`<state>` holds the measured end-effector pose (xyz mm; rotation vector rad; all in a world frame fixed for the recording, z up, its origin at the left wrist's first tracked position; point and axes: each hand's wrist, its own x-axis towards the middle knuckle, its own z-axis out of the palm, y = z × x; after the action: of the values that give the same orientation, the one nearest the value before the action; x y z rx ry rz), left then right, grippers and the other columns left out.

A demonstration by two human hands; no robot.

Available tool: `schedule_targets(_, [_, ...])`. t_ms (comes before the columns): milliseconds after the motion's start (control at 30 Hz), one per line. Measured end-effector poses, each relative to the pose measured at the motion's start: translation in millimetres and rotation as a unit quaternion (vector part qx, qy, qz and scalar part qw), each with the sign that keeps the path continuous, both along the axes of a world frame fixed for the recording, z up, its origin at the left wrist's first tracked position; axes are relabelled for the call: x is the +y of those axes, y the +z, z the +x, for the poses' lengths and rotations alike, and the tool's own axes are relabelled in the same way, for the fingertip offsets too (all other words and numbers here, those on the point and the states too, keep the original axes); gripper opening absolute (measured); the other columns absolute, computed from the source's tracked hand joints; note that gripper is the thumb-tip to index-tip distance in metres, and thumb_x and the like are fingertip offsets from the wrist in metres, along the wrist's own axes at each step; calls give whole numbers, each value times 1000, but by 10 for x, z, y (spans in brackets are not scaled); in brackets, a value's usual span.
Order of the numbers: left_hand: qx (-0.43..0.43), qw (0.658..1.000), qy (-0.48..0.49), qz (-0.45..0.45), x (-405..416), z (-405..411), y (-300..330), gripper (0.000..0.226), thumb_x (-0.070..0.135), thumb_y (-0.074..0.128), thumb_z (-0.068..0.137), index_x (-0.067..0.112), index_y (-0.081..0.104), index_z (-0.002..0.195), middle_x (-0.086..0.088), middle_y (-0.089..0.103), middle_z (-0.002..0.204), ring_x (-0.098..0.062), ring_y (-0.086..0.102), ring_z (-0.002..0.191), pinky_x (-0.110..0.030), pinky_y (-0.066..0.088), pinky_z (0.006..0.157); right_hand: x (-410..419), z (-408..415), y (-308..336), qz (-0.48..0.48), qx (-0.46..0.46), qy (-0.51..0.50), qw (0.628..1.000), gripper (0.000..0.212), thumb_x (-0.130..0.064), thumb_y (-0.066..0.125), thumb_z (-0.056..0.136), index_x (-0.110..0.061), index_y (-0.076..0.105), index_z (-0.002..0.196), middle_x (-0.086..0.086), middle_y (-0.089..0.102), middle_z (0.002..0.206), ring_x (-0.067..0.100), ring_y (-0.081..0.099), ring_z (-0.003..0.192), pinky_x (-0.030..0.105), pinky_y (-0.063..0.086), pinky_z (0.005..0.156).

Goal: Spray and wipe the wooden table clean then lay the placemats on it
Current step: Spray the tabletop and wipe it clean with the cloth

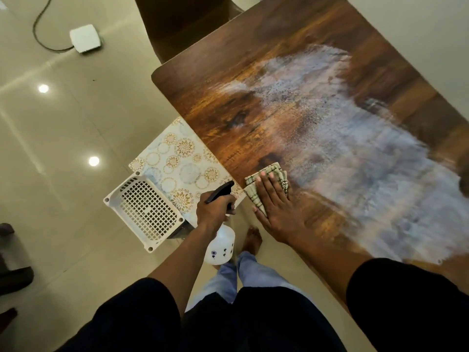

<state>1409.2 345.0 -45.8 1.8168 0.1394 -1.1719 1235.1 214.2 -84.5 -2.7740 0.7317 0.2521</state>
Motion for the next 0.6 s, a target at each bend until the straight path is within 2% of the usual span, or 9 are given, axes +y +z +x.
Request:
schedule_targets(200, [-19, 999, -32, -20, 175, -72, 3, 13, 15, 76, 89, 2, 77, 87, -13, 72, 72, -28, 75, 71, -30, 48, 53, 145, 519, -10, -10, 1, -26, 1000, 79, -61, 20, 107, -14, -1, 168, 6, -8, 176, 23, -7, 162, 60, 15, 126])
schedule_targets(333, [-38, 998, -39, -25, 280, -85, 2, 12, 12, 75, 88, 2, 78, 83, -16, 72, 72, -29, 74, 70, -28, 47, 51, 169, 930, -48, -20, -8, -48, 999, 79, -61, 18, 108, -15, -6, 167, 5, -13, 175, 22, -11, 161, 58, 5, 128])
schedule_targets(467, [-43, 997, -65, -20, 316, -148, -17, 12, 13, 76, 86, 3, 76, 79, -15, 72, 70, -30, 74, 70, -27, 45, 50, 210, 818, -57, -25, -13, -42, 999, 79, -61, 18, 108, -14, -4, 167, 5, -10, 175, 21, -10, 162, 56, 8, 128])
schedule_targets(600, [-25, 994, -105, -19, 293, -313, -49, 14, 16, 75, 90, 4, 76, 83, -12, 73, 74, -28, 75, 75, -30, 46, 56, 363, 183, -77, -41, -25, -52, 998, 77, -58, 26, 109, -14, 1, 168, 5, -5, 176, 22, -5, 162, 55, 7, 128])
